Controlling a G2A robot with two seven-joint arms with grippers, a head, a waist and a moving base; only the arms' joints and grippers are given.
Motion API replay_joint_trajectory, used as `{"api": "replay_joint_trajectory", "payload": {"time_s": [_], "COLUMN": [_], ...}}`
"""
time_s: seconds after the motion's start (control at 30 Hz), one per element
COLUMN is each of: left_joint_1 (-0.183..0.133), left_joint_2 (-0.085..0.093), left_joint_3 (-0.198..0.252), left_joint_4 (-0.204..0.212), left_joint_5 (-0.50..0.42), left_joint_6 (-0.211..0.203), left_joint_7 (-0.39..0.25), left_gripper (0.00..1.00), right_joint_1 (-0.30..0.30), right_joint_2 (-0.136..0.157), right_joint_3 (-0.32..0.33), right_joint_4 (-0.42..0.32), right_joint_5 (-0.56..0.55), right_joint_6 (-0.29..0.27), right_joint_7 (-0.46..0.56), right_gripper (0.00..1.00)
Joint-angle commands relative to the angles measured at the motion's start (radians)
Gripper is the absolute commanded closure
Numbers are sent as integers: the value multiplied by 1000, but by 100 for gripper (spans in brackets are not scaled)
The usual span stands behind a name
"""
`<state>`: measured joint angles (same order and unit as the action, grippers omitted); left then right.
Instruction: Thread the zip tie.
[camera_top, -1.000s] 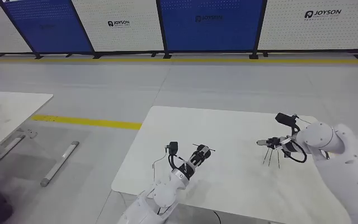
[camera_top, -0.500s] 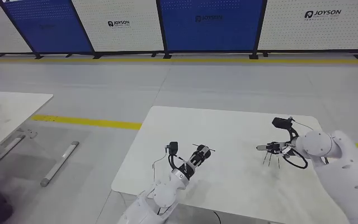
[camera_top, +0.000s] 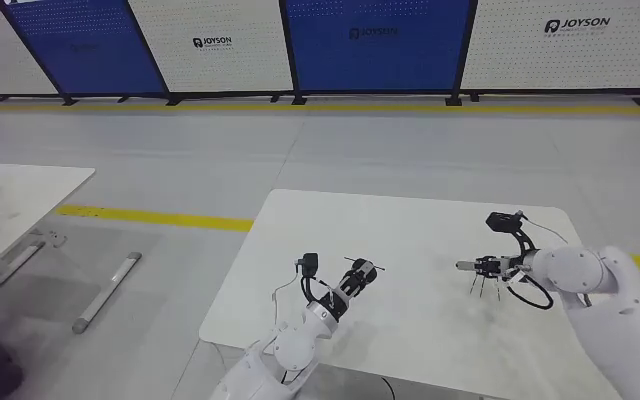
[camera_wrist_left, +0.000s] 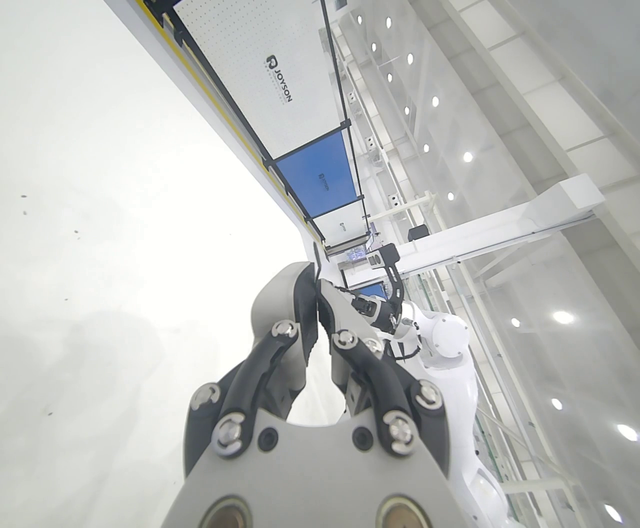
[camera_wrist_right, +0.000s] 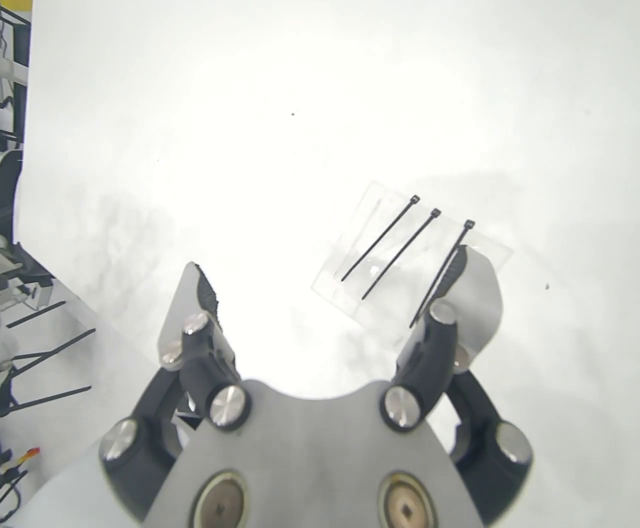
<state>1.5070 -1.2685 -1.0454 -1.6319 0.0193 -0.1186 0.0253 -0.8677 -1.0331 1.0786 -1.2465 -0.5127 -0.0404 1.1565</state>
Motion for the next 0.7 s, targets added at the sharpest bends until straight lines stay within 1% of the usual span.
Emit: {"api": "replay_joint_trajectory", "payload": {"time_s": [0.0, 0.07, 0.13, 0.27, 0.33, 0.37, 0.47, 0.67], "left_joint_1": [0, 0, 0, 0, 0, 0, 0, 0], "left_joint_2": [0, 0, 0, 0, 0, 0, 0, 0], "left_joint_3": [0, 0, 0, 0, 0, 0, 0, 0], "left_joint_4": [0, 0, 0, 0, 0, 0, 0, 0], "left_joint_5": [0, 0, 0, 0, 0, 0, 0, 0], "left_joint_6": [0, 0, 0, 0, 0, 0, 0, 0], "left_joint_7": [0, 0, 0, 0, 0, 0, 0, 0], "left_gripper": [100, 100, 100, 100, 100, 100, 100, 100], "right_joint_1": [7, 18, 33, 57, 66, 70, 79, 86], "right_joint_2": [0, -1, -4, -10, -14, -15, -19, -23], "right_joint_3": [2, -4, -9, -19, -27, -31, -43, -53], "right_joint_4": [10, 24, 49, 89, 103, 109, 127, 152], "right_joint_5": [4, 6, 15, 27, 28, 26, 26, 26], "right_joint_6": [11, 19, 27, 46, 61, 69, 86, 104], "right_joint_7": [20, 34, 44, 48, 49, 51, 57, 54], "right_gripper": [51, 49, 55, 59, 65, 65, 73, 76]}}
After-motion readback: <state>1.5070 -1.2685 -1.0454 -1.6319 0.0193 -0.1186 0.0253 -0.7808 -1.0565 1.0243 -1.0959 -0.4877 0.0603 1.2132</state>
